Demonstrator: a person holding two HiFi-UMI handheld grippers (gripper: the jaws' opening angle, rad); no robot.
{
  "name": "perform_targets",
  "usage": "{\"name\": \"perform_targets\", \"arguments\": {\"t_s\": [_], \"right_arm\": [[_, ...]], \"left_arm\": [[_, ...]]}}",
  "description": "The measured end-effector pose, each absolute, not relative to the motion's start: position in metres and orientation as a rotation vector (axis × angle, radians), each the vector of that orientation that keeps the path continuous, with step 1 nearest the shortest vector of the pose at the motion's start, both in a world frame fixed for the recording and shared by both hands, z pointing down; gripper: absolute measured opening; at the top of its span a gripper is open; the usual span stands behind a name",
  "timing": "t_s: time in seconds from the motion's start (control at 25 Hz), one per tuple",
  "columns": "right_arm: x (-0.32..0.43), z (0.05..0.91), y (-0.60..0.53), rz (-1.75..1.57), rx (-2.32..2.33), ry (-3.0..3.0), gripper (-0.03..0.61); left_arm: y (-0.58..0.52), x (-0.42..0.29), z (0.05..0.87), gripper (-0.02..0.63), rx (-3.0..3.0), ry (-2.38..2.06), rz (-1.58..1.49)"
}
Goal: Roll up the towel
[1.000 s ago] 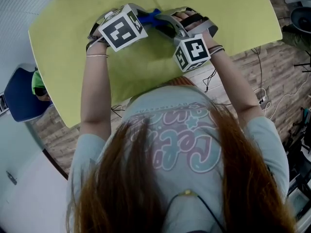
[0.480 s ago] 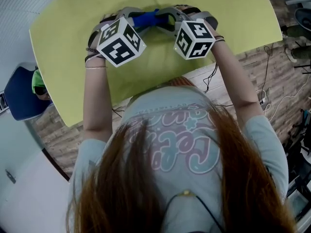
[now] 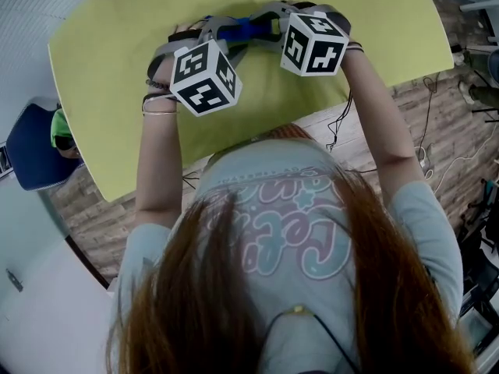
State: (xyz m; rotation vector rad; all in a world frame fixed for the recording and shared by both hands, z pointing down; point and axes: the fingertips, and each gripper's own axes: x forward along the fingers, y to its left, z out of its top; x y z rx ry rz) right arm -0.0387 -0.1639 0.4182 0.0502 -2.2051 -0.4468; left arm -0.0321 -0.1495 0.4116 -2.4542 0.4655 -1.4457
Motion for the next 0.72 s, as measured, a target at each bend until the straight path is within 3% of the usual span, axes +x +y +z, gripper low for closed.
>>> {"name": "perform_targets", "arguments": {"t_s": [0.36, 0.72], "right_arm": [[-0.036, 0.418, -0.168, -0.319, 0.045, -2.255, 0.127], [-0.032, 0.403, -0.169, -0.562, 0.196, -2.239, 0.179]], "left_arm": [[-0.164, -0.029, 0.418, 0.137, -2.454, 0.489, -1.441], [-0.171, -0.031, 0.419, 0.13, -2.5, 0.459, -1.485]]}}
